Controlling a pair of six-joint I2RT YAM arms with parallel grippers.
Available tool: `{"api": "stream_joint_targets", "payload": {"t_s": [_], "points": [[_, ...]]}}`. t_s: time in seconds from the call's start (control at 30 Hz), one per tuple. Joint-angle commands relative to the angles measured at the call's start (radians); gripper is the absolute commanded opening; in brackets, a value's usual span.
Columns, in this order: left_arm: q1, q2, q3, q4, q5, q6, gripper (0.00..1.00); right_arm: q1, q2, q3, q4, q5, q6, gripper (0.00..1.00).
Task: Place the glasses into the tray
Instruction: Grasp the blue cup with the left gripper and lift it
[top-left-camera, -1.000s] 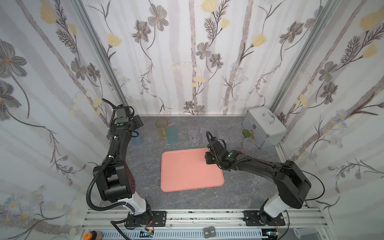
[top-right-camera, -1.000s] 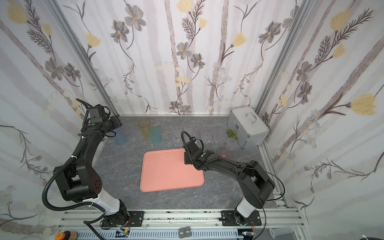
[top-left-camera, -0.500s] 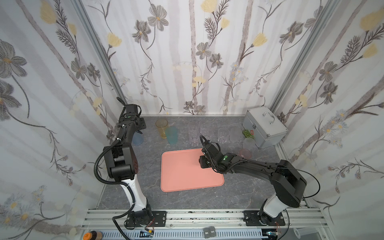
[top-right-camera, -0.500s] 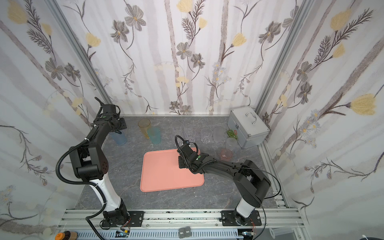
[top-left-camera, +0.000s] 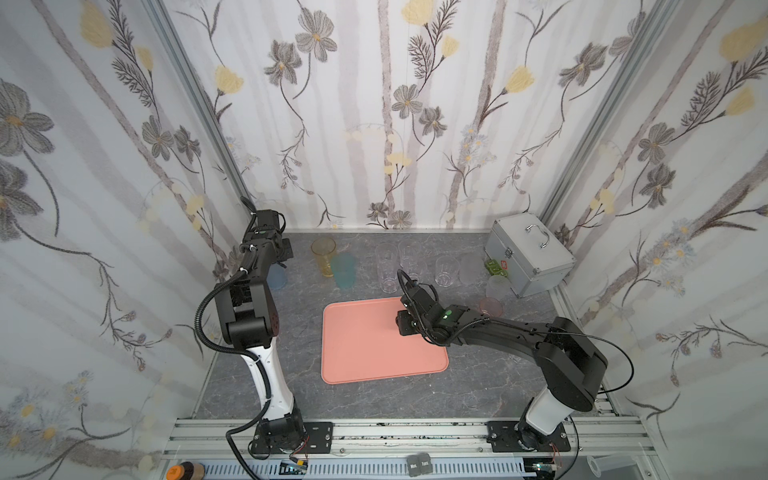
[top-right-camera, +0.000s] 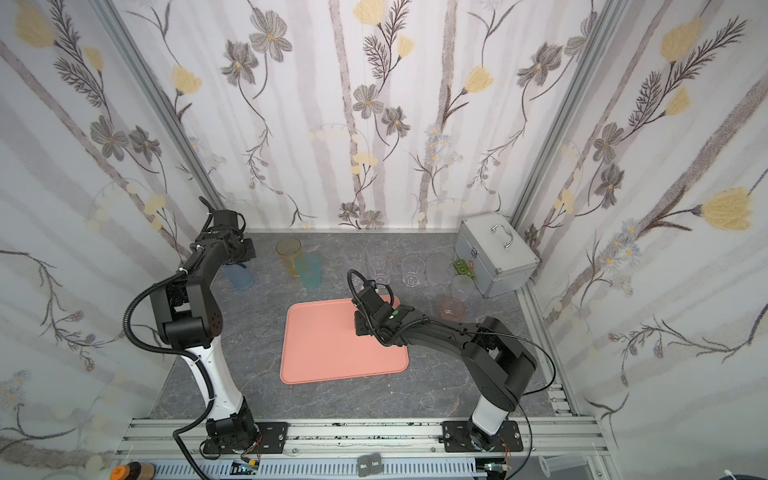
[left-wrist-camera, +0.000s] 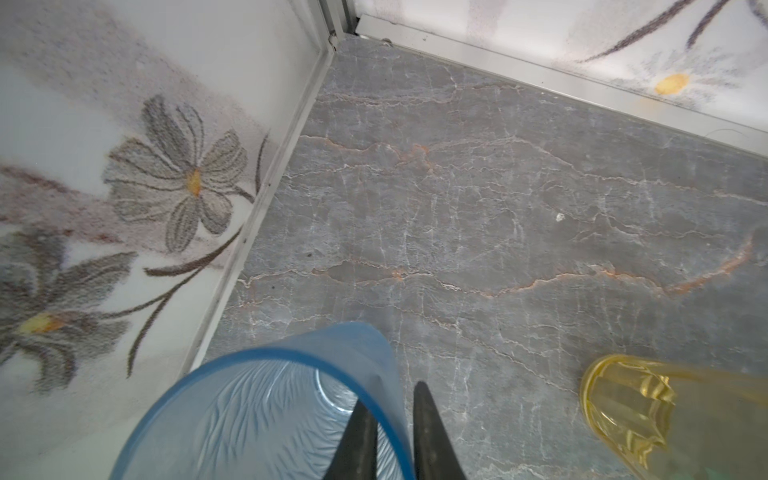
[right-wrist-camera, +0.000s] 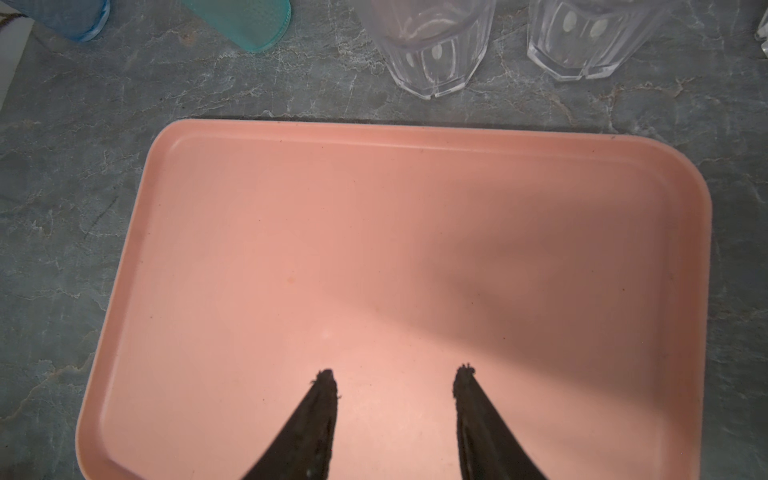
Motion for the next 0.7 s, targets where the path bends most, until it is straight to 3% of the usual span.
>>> {"api": "stream_joint_targets", "payload": {"t_s": [0.0,0.3,0.67], "points": [[0.001,-0.032,-0.017,-0.01,-0.001,0.006,0.0,0.001,-0.018,-0.003,0.032,0.004,0.007,0.46],[-0.028,-0.341,-0.224,-0.053,0.035,-0.042,0.0,0.009,-0.006,0.013,0.067,-0.08,0.063,0.44],[-0.223,-0.774,-0.459,-0.312,0.068,-0.075,0.0,0.042,0.039,0.034,0.118,-0.134,0.102,0.43]]}}
